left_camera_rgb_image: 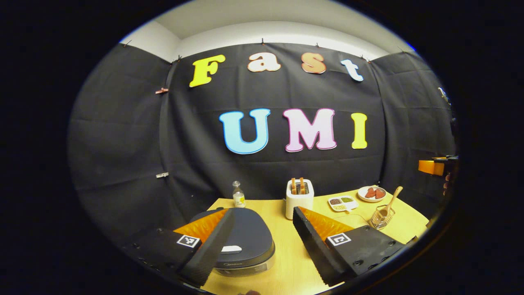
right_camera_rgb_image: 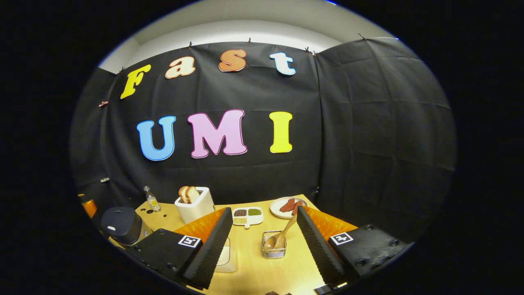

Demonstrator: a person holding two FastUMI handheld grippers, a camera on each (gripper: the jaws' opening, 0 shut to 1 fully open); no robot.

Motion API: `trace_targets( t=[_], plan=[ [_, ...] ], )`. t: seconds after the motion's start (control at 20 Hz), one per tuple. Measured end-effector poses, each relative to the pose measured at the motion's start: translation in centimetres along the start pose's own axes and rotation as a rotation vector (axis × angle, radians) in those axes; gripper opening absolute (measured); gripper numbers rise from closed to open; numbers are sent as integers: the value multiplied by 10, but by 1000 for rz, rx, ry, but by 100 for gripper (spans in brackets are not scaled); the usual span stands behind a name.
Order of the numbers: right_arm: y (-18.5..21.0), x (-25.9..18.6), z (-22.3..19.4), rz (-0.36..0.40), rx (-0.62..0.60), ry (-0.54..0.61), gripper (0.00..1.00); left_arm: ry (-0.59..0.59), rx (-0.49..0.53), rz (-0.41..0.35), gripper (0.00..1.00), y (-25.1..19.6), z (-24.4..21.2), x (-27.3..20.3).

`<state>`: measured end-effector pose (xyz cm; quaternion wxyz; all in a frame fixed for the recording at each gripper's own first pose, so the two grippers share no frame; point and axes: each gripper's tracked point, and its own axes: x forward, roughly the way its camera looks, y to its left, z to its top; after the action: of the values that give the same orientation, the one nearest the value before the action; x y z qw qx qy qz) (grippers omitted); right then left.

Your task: Close the left gripper, press the button to open the rice cooker; take a wooden spoon from the chopstick holder with the right hand, scoop a spoonful of rice and pour it into the rice cooker, then put the wooden spoon back into the chopstick holder.

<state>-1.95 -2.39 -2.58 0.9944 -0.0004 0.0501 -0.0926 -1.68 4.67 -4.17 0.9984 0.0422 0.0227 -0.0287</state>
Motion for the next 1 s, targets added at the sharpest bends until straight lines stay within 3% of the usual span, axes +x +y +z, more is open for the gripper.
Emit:
trace_targets(
  t=[0.2, 0.65, 0.85, 1.0],
  plan=[
    [9, -16, -7, 16, -8, 1, 99, 2, -58, -59, 97, -15, -3, -11],
    [34, -17, -20, 60, 15, 31, 99, -94, -121, -48, 98, -11, 21, -19],
    [47, -13, -25, 83, 34, 53, 98, -85, -166, -48, 92, -11, 13, -20],
    [49, -9, -29, 85, 37, 68, 99, -90, -174, -39, 95, -9, 12, -21]
  ],
)
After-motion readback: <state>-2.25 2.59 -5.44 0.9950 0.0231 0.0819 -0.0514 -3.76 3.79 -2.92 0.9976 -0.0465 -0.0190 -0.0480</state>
